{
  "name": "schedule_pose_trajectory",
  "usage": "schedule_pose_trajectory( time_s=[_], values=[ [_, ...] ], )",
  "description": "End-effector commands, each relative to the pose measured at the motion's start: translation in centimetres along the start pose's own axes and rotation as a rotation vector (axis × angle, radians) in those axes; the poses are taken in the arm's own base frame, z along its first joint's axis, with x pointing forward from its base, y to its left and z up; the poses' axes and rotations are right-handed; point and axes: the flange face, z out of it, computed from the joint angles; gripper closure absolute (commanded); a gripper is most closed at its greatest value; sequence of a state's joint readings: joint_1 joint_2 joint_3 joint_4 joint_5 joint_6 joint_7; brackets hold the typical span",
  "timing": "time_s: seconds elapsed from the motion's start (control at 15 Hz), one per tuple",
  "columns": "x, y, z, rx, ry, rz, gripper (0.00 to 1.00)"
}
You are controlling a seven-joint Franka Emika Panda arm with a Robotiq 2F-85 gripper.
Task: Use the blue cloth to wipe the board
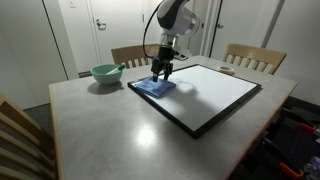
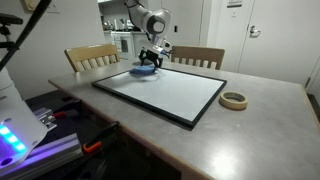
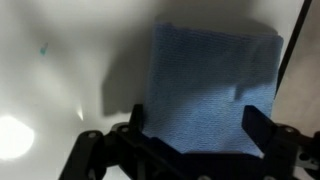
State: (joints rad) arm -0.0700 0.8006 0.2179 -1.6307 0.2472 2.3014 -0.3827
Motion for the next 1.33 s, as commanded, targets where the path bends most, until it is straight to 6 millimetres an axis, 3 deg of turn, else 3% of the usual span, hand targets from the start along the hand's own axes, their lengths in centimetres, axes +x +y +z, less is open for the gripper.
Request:
schedule_pose_trajectory(
  time_s=[0.0, 0.07, 0.13, 0.8, 1.07, 1.27],
  values=[
    [0.6, 0.5, 0.4, 0.041, 0.010, -0.014, 0.00],
    [0.6, 0.6, 0.4, 0.041, 0.010, -0.007, 0.07],
    [0.5, 0.6, 0.4, 0.041, 0.011, -0.006, 0.26],
    [1.1, 1.4, 0.2, 0.030, 0.086, 0.109, 0.96],
    [2.1, 1.1, 0.7, 0.021, 0.141, 0.200, 1.00],
    [3.5, -0.3, 1.0, 0.016, 0.167, 0.284, 0.99]
  ],
)
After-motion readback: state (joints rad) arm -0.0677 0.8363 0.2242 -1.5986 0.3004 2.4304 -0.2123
